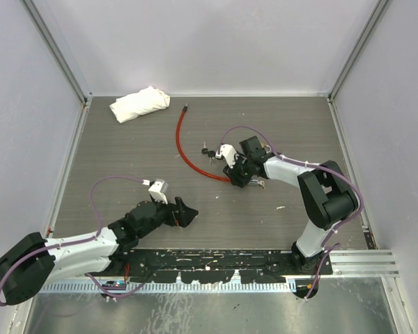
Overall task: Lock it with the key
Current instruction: Pick up the lock from the center of the board.
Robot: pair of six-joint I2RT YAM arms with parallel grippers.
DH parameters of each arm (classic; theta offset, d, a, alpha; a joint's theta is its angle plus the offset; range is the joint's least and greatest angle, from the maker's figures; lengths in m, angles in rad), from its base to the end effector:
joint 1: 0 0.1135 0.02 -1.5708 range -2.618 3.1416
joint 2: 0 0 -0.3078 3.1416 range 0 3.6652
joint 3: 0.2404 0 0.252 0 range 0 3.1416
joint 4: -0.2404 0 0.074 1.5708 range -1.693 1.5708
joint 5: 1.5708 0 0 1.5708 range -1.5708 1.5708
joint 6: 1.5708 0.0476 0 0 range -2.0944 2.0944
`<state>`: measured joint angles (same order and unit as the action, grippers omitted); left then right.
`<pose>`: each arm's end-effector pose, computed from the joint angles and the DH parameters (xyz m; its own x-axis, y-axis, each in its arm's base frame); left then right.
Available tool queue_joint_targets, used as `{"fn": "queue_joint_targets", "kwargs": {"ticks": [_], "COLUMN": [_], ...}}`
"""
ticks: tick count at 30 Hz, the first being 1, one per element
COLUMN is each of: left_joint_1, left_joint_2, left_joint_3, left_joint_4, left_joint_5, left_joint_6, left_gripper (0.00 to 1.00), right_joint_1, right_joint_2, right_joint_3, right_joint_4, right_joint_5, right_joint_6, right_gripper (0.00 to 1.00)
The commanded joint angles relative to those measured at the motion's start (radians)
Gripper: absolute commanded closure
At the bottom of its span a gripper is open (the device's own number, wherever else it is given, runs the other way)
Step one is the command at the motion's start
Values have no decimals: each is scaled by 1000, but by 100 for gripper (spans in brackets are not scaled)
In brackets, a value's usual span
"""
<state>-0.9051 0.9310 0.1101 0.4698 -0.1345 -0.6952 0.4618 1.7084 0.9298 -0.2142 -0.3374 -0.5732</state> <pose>0.1043 -0.1225 0.1805 -0.6125 -0.2477 -0.7506 0.4027 0.7193 -0.5660 0.3006 0.1672 0.1896 -0.3142 -0.7280 -0.6094 -0.8959 0.4397 -0.0634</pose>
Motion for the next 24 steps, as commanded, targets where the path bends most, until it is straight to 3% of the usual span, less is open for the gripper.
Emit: {"fn": "queue_joint_targets", "kwargs": {"ticks": [1,17,24], "left_joint_1": [-4,-3,-4], "left_joint_2": [-26,-76,-87], "left_joint_3": [36,31,30], "left_joint_4": [34,-8,-19], "left_joint_5": [-10,-18,-19], "left_joint_6": [3,10,8], "left_gripper": [2,2,2], "right_joint_1": [12,13,4], "right_joint_2": [24,-20,-67], "right_joint_3": [29,61,61], "right_joint_4": [-12,-65,-83], "right_joint_5": [36,-37,-145], "right_joint_6": [-9,4,7], "right_gripper": [60,93,99]}}
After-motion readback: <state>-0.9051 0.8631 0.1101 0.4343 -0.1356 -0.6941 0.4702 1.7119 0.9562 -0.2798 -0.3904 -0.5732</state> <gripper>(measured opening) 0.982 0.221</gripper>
